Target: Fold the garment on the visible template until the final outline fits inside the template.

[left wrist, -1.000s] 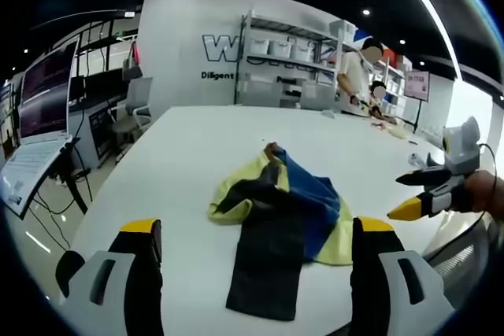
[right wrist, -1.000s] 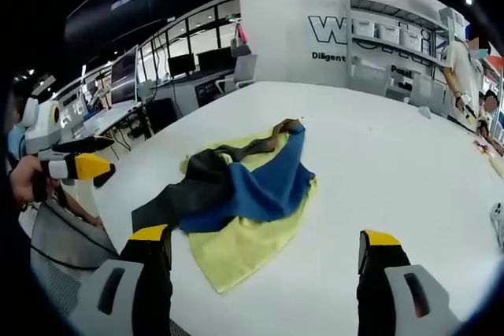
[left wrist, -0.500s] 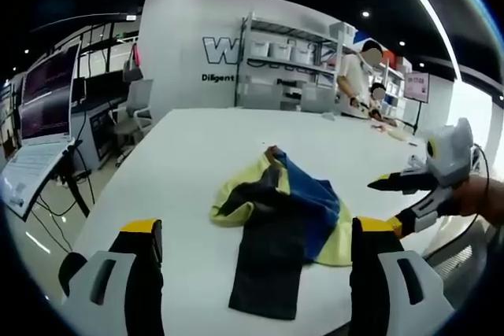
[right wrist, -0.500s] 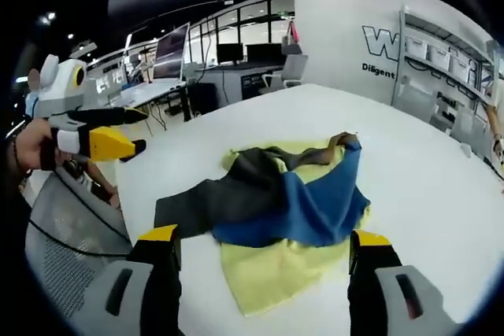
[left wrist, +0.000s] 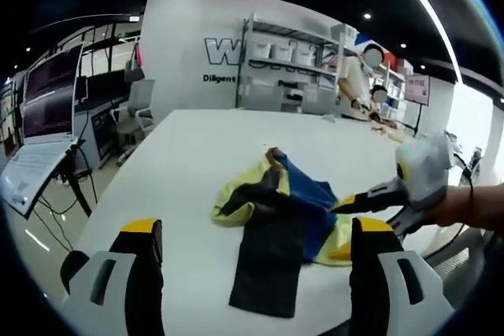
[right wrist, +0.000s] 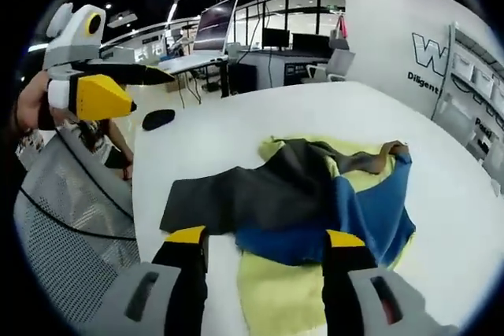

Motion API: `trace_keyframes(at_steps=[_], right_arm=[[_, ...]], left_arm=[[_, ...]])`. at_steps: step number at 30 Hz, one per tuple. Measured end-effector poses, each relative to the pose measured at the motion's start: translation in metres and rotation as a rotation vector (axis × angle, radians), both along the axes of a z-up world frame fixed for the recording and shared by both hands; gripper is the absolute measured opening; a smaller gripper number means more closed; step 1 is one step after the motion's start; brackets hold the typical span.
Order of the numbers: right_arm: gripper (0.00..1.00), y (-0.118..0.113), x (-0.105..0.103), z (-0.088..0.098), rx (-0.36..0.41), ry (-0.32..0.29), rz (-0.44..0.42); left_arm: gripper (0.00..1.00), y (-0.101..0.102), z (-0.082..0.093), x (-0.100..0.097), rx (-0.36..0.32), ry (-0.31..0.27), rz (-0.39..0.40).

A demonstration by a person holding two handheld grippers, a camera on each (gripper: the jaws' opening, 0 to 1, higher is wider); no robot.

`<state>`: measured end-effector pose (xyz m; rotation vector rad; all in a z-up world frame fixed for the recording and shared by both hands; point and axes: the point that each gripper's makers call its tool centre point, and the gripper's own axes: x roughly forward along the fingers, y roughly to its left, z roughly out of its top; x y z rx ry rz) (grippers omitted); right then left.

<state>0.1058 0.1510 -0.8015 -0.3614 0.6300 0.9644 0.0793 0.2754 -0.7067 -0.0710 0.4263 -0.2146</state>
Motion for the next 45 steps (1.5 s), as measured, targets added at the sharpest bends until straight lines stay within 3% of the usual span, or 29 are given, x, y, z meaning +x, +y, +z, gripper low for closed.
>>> trace_keyframes(at_steps=[9,13,15,28,30,33,45], right_arm=[[0.39,0.01,-0.006,-0.025,-0.061,0.026,0.087],[0.28,0.011,-0.005,-0.034,-0.077,0.033,0.094],[0.28,0.01,-0.003,-0.039,-0.094,0.043,0.095],[0.07,0.019,-0.008,-0.052,-0.138,0.064,0.147],[0.0,0.019,-0.007,-0.052,-0.134,0.061,0.14],[0.0,0.017,-0.004,-0.051,-0.135,0.063,0.135],[0.0,0.004,0.007,-0.012,-0.056,0.03,0.068]], left_arm=[[0.92,-0.002,0.004,0.0,-0.005,-0.007,-0.003],[0.92,-0.004,0.003,-0.001,-0.008,-0.003,-0.008],[0.92,-0.004,0.002,0.0,-0.004,0.0,-0.01],[0.91,0.0,0.003,0.003,-0.004,0.001,-0.006],[0.91,-0.001,0.003,0.002,-0.006,0.003,-0.008],[0.91,-0.003,0.003,0.002,-0.007,0.005,-0.012],[0.91,0.001,0.006,0.001,-0.008,-0.008,-0.007]])
